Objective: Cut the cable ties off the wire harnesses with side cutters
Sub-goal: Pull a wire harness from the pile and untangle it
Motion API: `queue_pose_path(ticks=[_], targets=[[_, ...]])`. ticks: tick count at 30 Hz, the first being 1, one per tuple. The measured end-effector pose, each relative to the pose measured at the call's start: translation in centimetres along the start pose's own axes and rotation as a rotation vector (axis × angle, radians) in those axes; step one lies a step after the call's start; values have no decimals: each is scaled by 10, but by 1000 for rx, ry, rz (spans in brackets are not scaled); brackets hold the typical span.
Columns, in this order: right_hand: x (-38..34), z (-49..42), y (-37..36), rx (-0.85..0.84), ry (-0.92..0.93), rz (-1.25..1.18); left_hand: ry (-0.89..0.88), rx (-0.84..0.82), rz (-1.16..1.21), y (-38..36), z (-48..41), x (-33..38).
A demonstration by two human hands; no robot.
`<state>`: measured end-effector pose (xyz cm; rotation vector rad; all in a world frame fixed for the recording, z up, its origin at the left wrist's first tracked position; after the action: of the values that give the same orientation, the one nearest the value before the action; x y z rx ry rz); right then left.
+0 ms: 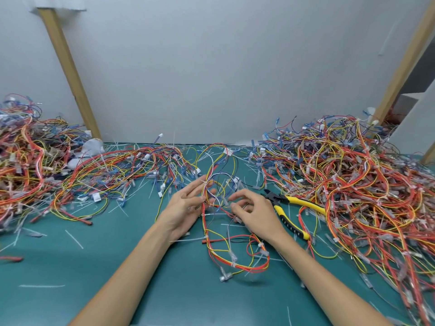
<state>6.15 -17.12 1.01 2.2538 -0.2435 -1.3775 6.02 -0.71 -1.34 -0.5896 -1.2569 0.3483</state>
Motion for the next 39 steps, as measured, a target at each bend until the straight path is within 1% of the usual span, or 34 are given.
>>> queue_pose_path(ticks=[17, 26, 29, 34, 36, 37, 39], targets=[[-1, 0, 0, -2, -19, 6, -20, -31, -4, -8, 2, 3], [-5, 0, 2, 16, -2, -9, -61, 54, -63, -1, 3, 6], [-9, 2, 9, 97, 34, -9, -71, 87, -80, 1, 3, 6], [-26, 2, 48, 382, 142, 176, -76, 94, -95, 0, 5, 7], [-39, -6, 65, 469, 184, 199, -79, 98, -102, -1, 6, 7], [-47, -15, 70, 481, 197, 193, -82, 99, -105, 0, 6, 7], [-61, -39, 69, 418, 192, 192, -86, 100, -118, -1, 7, 8]])
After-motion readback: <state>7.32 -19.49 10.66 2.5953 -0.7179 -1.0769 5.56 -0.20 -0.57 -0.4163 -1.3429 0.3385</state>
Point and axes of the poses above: each hand's wrist, its own z-axis away from the middle knuckle, its own y-axis out of the back of the hand, x = y × z, the point moved 10 cm from there along -z, towards the middle knuckle, and after that the axes turned 11 degrees about y, right-handed, at the moved point
